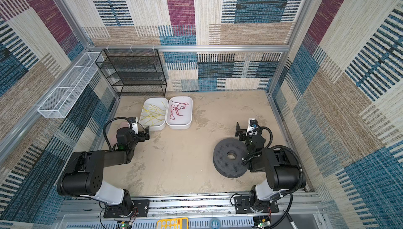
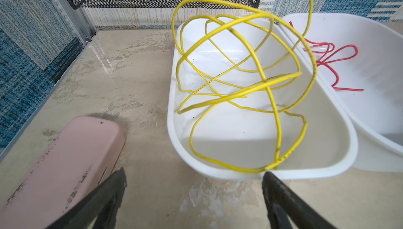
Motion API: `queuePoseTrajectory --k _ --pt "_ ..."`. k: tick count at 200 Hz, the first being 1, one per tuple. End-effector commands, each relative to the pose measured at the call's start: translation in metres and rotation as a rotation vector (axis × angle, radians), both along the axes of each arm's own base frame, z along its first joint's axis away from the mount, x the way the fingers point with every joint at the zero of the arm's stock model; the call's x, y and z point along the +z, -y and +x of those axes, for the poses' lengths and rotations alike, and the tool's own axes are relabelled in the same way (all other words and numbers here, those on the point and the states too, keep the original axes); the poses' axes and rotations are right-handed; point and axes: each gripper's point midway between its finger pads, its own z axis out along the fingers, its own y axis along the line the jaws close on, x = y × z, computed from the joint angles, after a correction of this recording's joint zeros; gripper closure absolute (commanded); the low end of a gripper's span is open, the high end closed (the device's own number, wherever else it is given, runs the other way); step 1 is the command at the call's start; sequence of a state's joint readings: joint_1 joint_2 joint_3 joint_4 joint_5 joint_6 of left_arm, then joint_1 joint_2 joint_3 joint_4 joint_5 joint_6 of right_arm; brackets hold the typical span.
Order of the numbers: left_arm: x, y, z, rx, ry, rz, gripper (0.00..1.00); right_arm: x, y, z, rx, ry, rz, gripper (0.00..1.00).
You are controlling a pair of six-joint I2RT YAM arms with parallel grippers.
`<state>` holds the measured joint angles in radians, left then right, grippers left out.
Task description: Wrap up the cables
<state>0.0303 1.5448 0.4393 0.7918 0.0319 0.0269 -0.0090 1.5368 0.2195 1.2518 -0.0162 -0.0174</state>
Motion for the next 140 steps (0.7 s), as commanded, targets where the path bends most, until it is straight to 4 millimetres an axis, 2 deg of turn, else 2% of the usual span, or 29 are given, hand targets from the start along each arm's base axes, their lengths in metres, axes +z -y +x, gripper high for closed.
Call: queuePoseTrajectory --k 1,67,80,100,116,131,140 --pt "0.001 0.0 0.001 0.003 0.001 -0.011 0.01 0.005 -0.001 0.0 0.006 0.017 -0.007 0.01" --pt "0.002 0.0 0.001 0.004 0.005 -0.01 0.01 0.005 -0.001 0.001 0.008 0.017 -0.004 0.01" --pt "0.008 -0.003 0.0 0.02 0.016 -0.009 0.01 0.005 -0.001 0.0 0.009 0.018 -0.005 0.01" --pt "0.035 -0.007 -0.006 0.042 -0.014 -0.005 0.01 0.005 -0.001 -0.001 0.007 0.02 -0.007 0.01" --pt "0.076 -0.001 -0.014 0.023 0.021 -0.028 0.01 0.009 -0.001 0.002 -0.002 0.017 -0.011 0.01" --pt "0.121 -0.004 -0.026 0.068 0.107 -0.103 0.01 0.015 0.002 0.022 -0.044 -0.072 -0.012 0.01" --pt "0.148 -0.009 -0.036 0.112 0.15 -0.155 0.01 0.025 0.0 0.035 -0.049 -0.111 -0.01 0.01"
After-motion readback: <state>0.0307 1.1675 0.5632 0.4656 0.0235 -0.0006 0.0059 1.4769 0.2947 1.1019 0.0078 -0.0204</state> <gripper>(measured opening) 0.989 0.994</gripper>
